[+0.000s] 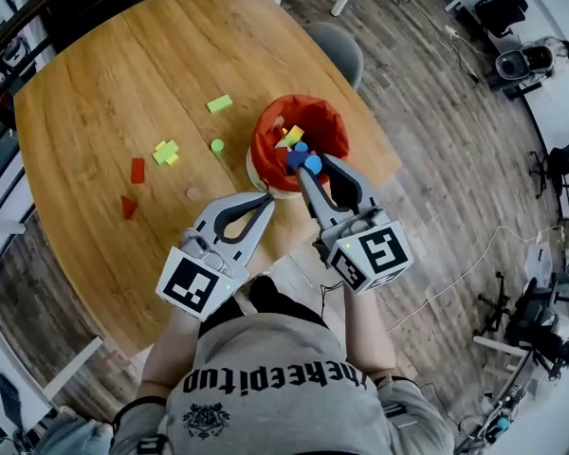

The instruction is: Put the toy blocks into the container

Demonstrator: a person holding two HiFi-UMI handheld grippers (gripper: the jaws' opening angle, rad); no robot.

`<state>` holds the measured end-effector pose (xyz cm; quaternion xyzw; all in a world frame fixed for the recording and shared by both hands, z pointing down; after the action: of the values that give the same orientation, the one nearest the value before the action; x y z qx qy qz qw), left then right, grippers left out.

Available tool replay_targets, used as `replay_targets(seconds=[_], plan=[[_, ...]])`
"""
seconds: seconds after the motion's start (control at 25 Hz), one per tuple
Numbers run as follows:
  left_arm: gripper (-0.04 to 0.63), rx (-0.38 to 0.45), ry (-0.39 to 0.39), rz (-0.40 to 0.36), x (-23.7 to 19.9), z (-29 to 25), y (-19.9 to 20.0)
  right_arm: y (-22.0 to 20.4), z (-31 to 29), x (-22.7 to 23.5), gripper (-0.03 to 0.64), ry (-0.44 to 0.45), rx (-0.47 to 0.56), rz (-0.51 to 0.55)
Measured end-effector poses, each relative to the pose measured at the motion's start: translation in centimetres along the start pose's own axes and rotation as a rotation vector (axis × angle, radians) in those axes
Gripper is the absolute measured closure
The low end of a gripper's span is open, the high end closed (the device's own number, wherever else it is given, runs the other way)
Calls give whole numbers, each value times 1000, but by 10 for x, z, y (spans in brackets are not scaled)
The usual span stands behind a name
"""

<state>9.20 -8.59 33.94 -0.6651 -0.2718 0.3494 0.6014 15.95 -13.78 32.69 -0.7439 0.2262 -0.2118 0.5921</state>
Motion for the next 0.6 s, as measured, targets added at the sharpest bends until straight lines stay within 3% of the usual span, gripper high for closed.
replay_targets(seconds=[0.24,0.6], plan=[[581,-10,-40,1,3,-10,-5,-11,7,16,485,-61,-6,-15],[581,-14,-9,-12,9,0,-4,-28,6,23,482,-88,-12,-46]])
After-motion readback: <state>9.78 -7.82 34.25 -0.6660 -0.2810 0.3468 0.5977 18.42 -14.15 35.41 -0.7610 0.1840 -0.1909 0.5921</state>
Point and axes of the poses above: the fingertips, and each gripper's own axes: z backward along the fingers, x to its right, y out of its top, the point moved 1 cm from there along z, backward along the fingers
